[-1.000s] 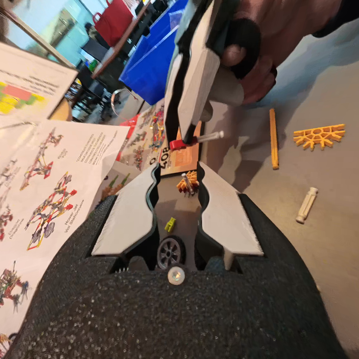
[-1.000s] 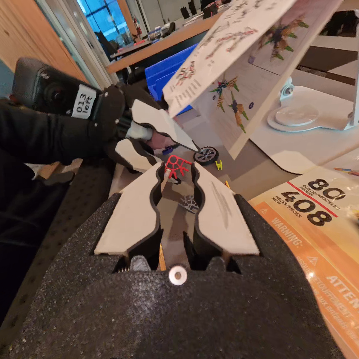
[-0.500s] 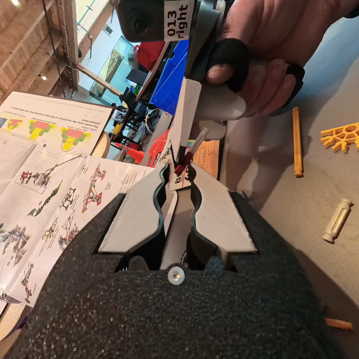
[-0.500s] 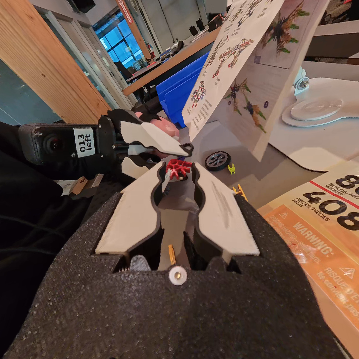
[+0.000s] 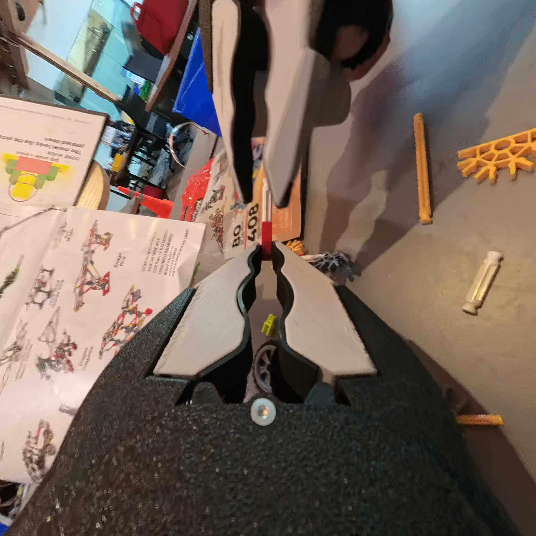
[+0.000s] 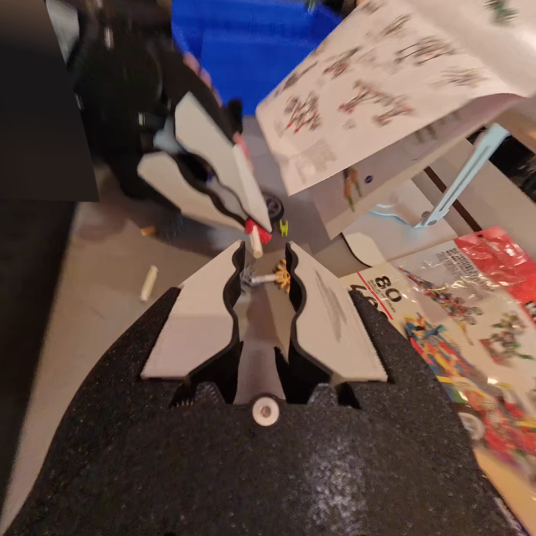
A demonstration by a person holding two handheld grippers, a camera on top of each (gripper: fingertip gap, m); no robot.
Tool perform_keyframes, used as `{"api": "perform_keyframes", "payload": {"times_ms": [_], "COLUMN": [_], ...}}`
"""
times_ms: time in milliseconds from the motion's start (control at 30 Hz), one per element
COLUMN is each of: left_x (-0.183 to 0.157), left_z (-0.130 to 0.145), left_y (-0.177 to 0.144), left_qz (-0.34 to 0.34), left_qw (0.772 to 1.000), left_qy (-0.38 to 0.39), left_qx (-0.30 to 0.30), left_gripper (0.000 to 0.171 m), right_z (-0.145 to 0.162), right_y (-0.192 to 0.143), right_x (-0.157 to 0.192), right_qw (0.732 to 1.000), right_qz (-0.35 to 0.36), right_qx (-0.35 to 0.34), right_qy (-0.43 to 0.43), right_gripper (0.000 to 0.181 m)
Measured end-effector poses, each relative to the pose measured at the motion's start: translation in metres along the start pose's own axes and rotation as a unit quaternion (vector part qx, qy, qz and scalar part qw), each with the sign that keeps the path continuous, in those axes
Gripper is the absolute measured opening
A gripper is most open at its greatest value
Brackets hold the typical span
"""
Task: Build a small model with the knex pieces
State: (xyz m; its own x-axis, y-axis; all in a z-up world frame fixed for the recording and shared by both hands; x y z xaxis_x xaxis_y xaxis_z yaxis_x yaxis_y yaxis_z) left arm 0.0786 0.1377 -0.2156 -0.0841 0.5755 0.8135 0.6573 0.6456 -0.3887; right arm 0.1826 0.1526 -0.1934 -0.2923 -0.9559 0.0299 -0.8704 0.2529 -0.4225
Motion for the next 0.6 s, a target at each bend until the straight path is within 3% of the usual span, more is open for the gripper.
{"api": "perform_keyframes", "payload": {"times_ms": [67, 167, 200, 467, 600], "left_x": [-0.002, -0.003, -0.004, -0.012, -0.016], "left_z": [0.001, 0.001, 0.003, 0.012, 0.009], "left_y": [0.001, 0.001, 0.002, 0.003, 0.005], "left_qz": [0.017, 0.036, 0.044, 0.090, 0.097], "left_qw": [1.000, 0.999, 0.999, 0.995, 0.994], "left_qy": [-0.012, -0.024, -0.024, -0.029, -0.024], "left_qx": [0.004, 0.005, 0.011, 0.036, 0.037], "left_gripper": [0.005, 0.005, 0.005, 0.005, 0.005], "right_z": [0.013, 0.022, 0.022, 0.009, 0.014], "right_y": [0.011, 0.021, 0.022, 0.013, 0.021], "right_x": [0.007, 0.015, 0.015, 0.013, 0.023], "right_qw": [0.995, 0.979, 0.975, 0.972, 0.961], "right_qz": [0.025, 0.057, 0.068, 0.102, 0.096], "right_qx": [0.057, 0.101, 0.105, 0.080, 0.098], "right_qy": [-0.079, -0.166, -0.182, -0.198, -0.240], "right_gripper": [0.025, 0.000, 0.000, 0.014, 0.003]}}
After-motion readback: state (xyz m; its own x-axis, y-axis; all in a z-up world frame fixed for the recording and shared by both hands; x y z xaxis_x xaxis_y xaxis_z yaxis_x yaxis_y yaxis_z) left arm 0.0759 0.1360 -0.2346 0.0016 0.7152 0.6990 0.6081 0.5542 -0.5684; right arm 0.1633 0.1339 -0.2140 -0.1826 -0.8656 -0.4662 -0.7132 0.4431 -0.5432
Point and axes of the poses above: each gripper's, where its closed fingertips meet, y out along the fingers, z out of its underside, x = y × z across the jaws, the point moved 6 cm from there along -y, back along the fingers, and after that the axes turned 11 degrees about y, right-handed, at the moved point
